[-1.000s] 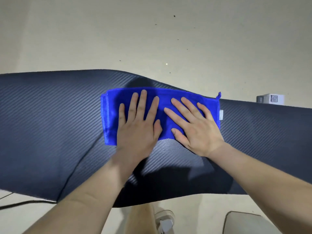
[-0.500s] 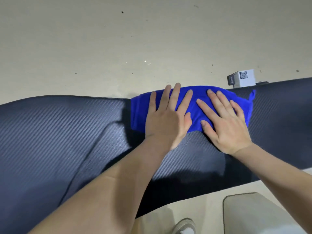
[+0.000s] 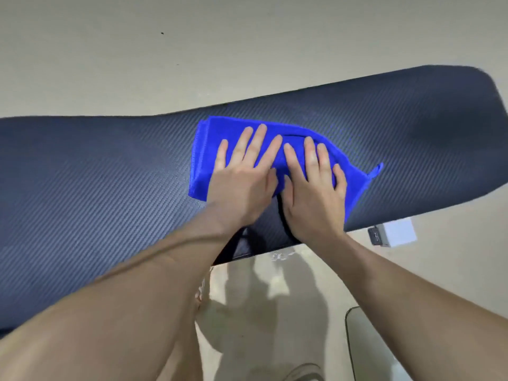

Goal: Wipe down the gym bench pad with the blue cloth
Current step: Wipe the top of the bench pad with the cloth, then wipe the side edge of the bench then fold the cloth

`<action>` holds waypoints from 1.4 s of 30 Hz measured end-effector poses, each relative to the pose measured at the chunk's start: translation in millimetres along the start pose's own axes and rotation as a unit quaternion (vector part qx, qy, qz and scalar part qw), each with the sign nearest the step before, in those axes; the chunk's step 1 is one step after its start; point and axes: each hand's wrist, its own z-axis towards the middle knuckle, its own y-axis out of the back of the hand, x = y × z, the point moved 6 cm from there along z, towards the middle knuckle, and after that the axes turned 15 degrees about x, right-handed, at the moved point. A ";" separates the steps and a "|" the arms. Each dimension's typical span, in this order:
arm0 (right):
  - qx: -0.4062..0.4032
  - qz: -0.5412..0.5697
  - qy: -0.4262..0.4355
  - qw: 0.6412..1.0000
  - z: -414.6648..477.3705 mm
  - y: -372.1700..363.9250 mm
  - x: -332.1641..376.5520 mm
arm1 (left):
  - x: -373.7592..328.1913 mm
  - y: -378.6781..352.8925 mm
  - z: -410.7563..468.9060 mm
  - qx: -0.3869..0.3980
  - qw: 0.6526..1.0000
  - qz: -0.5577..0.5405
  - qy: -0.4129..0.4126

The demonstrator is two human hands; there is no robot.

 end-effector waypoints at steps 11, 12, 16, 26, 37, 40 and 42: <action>-0.023 -0.021 0.184 0.983 -34.1 -13.9 -47.9 | -40.3 -27.5 -42.1 0.005 0.992 -0.024 0.123; -0.024 -0.020 0.184 0.982 -31.0 -13.1 -56.7 | -45.7 -27.6 -35.6 0.004 0.993 -0.016 0.117; -0.028 -0.017 0.166 0.986 -27.0 -6.3 -83.4 | -66.1 -22.2 -10.5 0.006 0.996 0.000 0.089; 0.005 0.019 0.145 0.989 26.9 34.9 -182.3 | -117.1 -1.6 75.4 0.000 0.998 0.036 -0.051; -0.014 0.028 0.185 0.982 43.6 41.5 -209.1 | -113.0 -2.8 80.8 -0.002 0.997 0.029 -0.070; -0.027 0.033 0.199 0.979 28.2 37.4 -205.2 | -113.9 -10.8 60.7 -0.001 0.998 0.028 -0.065; -0.040 0.034 0.209 0.977 12.6 32.1 -203.2 | -115.3 -17.3 44.1 0.000 0.998 0.029 -0.064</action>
